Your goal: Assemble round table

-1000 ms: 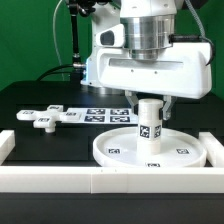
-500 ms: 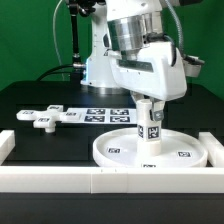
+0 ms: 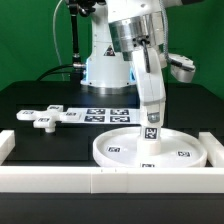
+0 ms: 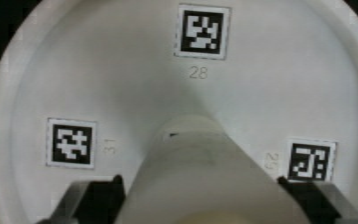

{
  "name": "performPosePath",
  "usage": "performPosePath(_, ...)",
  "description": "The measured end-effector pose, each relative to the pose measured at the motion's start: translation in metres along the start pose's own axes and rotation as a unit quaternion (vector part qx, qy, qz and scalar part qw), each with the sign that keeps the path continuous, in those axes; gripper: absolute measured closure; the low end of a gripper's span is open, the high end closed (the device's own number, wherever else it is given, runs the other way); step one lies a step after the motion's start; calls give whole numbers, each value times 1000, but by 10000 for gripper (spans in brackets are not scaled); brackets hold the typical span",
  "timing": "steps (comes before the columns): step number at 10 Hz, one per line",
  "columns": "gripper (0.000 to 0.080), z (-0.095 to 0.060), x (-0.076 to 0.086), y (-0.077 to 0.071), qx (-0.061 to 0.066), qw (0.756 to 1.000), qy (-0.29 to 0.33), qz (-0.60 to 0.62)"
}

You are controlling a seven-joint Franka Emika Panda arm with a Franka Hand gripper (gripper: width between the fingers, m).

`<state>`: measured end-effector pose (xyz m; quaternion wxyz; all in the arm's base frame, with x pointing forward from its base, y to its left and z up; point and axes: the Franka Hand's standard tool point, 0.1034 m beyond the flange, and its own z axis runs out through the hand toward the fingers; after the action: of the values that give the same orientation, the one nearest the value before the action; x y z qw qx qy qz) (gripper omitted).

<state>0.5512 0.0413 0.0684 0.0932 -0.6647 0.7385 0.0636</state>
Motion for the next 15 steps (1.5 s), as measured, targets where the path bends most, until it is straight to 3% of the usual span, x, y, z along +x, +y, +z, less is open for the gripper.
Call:
performPosePath(2, 390, 0, 0, 0, 1, 1000, -3, 20)
performPosePath(3, 232, 0, 0, 0, 1, 1000, -3, 15)
performPosePath(4, 232, 0, -1, 1, -1, 1000, -2, 1)
performPosePath(5, 167, 1, -3, 3, -9, 999, -4, -36)
performPosePath(9, 151, 3, -8, 4, -8, 987, -5, -160)
performPosePath(12, 151, 0, -5, 1, -17, 948, -1, -318)
performPosePath(15, 151, -3, -3, -4, -21, 874, 9, -485)
